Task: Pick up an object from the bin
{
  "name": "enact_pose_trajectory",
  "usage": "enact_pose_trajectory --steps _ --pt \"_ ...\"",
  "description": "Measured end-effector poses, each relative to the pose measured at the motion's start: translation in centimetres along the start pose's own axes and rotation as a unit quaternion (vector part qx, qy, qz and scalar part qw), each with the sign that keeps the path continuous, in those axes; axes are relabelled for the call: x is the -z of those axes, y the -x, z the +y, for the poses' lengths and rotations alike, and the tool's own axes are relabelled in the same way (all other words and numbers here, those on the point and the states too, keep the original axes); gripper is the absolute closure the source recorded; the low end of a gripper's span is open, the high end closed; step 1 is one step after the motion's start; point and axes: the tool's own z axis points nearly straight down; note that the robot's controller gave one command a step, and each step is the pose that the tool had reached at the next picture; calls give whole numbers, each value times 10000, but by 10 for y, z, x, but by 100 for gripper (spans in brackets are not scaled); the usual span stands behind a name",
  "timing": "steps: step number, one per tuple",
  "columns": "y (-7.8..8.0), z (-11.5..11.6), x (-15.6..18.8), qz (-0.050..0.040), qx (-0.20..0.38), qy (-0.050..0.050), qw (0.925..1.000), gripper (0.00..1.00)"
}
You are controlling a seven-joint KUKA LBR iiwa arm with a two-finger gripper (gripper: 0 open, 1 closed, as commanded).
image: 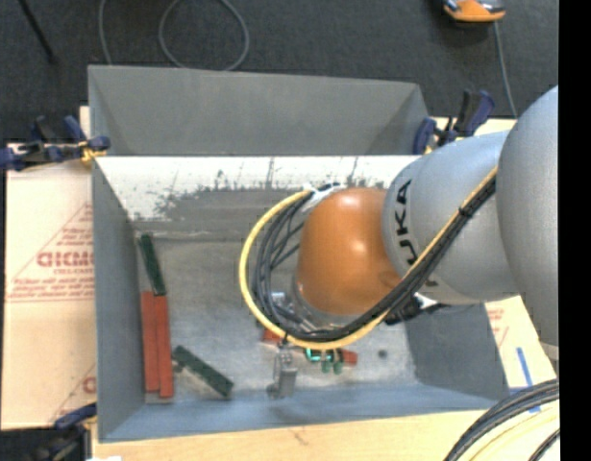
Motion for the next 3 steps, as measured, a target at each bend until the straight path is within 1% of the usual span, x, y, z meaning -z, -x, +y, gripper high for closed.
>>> enact_pose_trajectory --steps 1,2,3 --pt "31 -44 -64 -22 31 -15 10000 0" --pt "32 -41 -61 -45 28 1 10000 100" --pt "7 -43 77 -77 -21 5 10000 100"
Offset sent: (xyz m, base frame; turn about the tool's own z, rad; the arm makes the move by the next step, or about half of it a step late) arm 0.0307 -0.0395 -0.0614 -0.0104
